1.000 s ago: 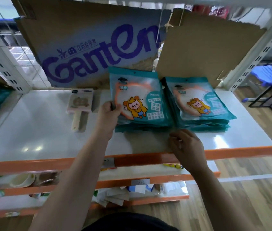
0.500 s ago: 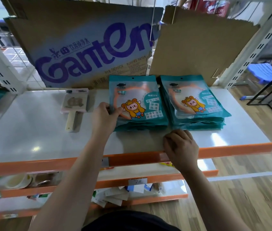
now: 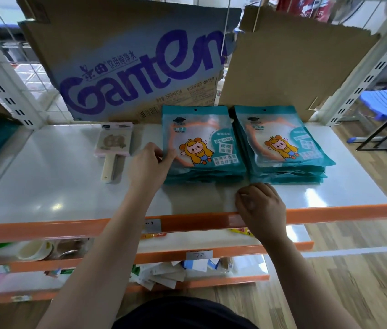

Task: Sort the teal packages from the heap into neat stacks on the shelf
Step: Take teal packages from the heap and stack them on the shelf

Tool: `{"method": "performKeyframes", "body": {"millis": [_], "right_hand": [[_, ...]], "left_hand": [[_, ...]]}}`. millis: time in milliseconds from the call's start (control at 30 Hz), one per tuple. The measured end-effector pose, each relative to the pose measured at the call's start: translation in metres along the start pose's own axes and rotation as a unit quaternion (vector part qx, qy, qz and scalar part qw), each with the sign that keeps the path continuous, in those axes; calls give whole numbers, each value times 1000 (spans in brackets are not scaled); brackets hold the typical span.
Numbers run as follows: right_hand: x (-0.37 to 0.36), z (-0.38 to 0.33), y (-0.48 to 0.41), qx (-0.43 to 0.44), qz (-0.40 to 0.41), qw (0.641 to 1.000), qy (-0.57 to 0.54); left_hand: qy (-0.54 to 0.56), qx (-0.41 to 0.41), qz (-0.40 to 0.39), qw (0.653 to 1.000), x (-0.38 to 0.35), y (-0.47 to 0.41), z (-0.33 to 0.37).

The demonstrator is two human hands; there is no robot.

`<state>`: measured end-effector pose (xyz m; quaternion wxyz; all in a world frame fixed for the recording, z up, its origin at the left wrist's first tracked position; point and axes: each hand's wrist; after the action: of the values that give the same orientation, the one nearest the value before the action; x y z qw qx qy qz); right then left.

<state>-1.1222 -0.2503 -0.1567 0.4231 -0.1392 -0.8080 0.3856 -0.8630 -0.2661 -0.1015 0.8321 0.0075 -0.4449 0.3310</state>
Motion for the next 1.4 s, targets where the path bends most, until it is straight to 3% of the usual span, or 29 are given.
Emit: {"method": "performKeyframes", "body": {"millis": [200, 367, 533, 833, 1033, 1400], "right_hand": [[-11, -49, -32, 37, 21, 997, -70], [-53, -119, -56, 73, -13, 986, -148], [-95, -211, -56, 113, -99, 970, -193], [-158, -415, -34, 185, -117, 933, -288], [-191, -542, -16, 160, -138, 921, -328], [-246, -669, -32, 168, -115, 905, -375]], "left_hand": [[-4, -80, 33, 996, 30, 6, -33], [-78, -125, 79, 986, 79, 9, -80], [-136, -59, 122, 981, 142, 16, -156], [-182, 33, 223, 957, 285, 30, -316], [-210, 44, 261, 941, 378, 28, -410], [-184, 50, 266, 945, 453, -15, -510]]}}
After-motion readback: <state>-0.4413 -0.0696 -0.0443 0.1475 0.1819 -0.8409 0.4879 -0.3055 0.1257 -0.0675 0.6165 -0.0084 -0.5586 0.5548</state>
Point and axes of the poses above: each hand's wrist, its own y-axis away from the middle knuckle, its own x-axis out of the back of the hand, z = x × y, and after that the axes turned 14 degrees about z, right-handed
